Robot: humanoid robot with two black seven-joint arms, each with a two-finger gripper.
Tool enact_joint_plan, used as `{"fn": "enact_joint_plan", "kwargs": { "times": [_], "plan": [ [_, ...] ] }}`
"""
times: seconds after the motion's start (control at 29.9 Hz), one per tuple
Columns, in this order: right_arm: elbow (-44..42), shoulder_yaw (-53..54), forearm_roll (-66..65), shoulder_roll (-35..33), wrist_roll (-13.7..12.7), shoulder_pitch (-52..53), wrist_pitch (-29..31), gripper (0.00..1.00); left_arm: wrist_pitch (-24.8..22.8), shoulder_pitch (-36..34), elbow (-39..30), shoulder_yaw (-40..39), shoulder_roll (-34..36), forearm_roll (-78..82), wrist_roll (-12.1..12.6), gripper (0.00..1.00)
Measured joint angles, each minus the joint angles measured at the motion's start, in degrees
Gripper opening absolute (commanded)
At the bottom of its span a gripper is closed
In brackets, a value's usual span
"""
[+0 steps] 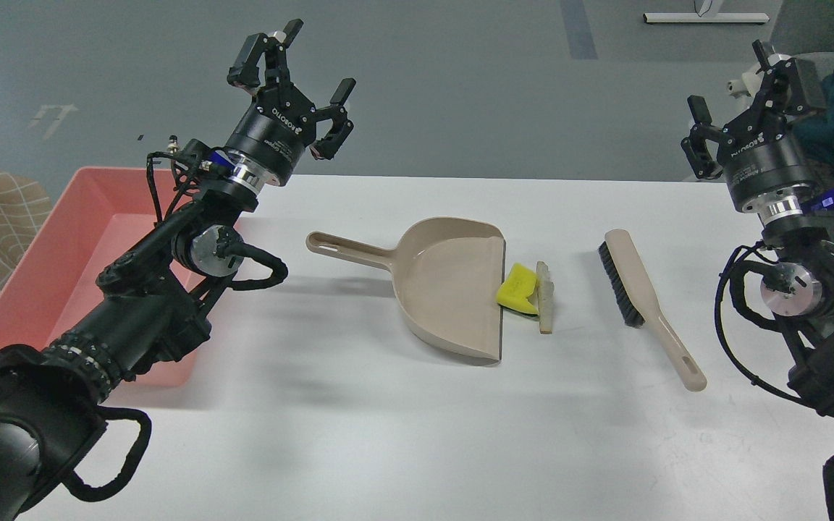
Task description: Sweep and dump garbage into bin
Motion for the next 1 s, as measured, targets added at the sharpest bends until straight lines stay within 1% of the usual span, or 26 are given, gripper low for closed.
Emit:
{"fn": "enact_joint_plan", "kwargs": {
  "times": [0.23, 0.37, 0.5, 0.57, 0.77, 0.9, 1.0],
  "plan": [
    [-0.04, 0.0, 0.01, -0.08, 0.0, 0.14, -0.02, 1.0, 0.25, -0.54, -0.16, 0.17, -0.11, 0.0, 0.26, 0.98],
    [-0.08, 0.0, 0.02, 0.15, 0.0, 0.22, -0.02, 1.0, 0.49, -0.78, -0.33, 0.1, 0.0, -0.15, -0.22, 0.98],
    [-0.08, 0.0, -0.05, 0.03, 0.0, 0.3, -0.08, 1.0, 1.96, -1.23, -0.43, 0.02, -0.13, -0.17, -0.36, 0.98],
    [-0.09, 0.0, -0.05, -0.24, 0.0, 0.41, -0.16, 1.0, 2.83, -1.63, -0.38, 0.15, -0.12, -0.15, -0.03, 0.98],
    [-0.15, 0.01, -0.14, -0.46, 0.0, 0.8, -1.21, 1.0, 3.37, -3.56, 0.9, 0.87, 0.45, -0.1, 0.47, 0.98],
    [0.0, -0.49, -0.09, -0.45, 0.0, 0.79, -1.59, 1.0, 3.64, -4.61, 3.02, 0.88, 0.31, -0.28, 0.52, 0.98],
    [0.04, -2.6, -0.03, -0.45, 0.0, 1.19, -2.17, 1.0, 6.24, -4.89, 4.41, 0.88, 0.29, -0.43, 0.85, 0.98]
  ]
}}
